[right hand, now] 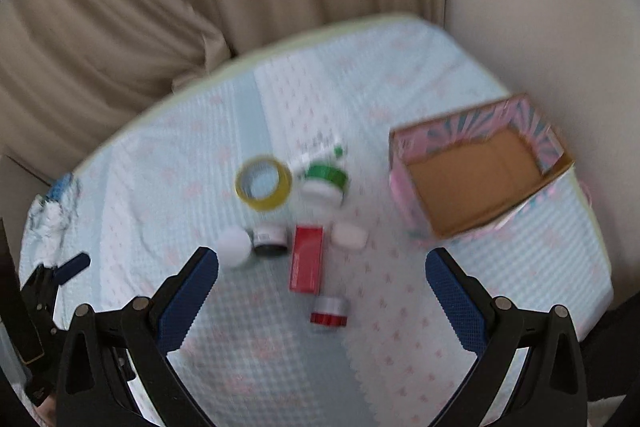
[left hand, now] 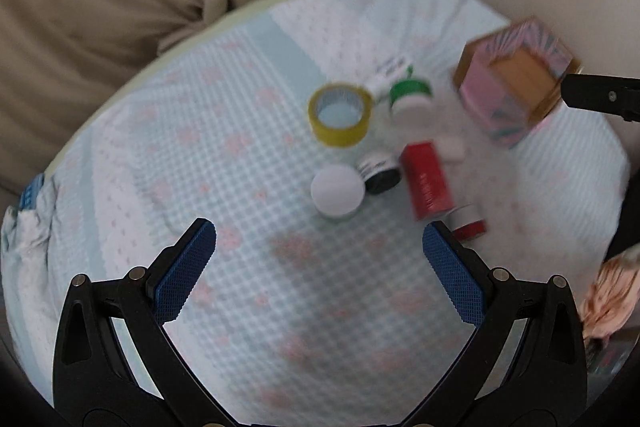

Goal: Organize rigid objects
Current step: 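Lower the right tool onto the red box while the left tool lowers onto the white jar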

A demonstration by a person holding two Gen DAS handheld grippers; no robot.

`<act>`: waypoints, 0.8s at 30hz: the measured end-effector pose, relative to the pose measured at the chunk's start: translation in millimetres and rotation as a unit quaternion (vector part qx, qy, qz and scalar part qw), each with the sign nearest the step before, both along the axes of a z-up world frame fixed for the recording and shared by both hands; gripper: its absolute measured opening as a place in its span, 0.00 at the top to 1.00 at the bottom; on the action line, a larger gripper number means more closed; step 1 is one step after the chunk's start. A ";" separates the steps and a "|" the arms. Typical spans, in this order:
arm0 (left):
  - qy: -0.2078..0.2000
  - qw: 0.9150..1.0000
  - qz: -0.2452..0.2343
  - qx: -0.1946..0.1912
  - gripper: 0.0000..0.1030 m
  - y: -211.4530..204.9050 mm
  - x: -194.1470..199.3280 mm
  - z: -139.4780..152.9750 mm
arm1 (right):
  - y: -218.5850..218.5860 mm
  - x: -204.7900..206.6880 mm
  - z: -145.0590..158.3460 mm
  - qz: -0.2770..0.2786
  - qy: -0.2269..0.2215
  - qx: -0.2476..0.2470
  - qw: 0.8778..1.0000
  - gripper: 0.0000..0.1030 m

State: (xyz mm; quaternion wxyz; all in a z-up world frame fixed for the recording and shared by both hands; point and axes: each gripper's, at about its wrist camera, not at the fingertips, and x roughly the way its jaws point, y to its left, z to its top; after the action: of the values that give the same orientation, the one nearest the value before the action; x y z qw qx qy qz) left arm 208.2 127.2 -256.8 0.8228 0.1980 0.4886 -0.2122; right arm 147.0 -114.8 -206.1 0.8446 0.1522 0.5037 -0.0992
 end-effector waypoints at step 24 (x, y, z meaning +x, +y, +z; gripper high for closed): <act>0.066 0.993 -0.090 0.043 0.09 -54.9 77.5 -211.2 | 25.6 107.9 -240.8 0.013 0.237 0.035 0.971 0.20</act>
State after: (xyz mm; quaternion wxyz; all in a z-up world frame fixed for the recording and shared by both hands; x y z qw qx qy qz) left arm 285.7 72.3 -467.9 0.7570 0.2617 0.5307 -0.2770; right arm 254.9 -89.2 -446.9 0.6966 0.1473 0.6944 -0.1039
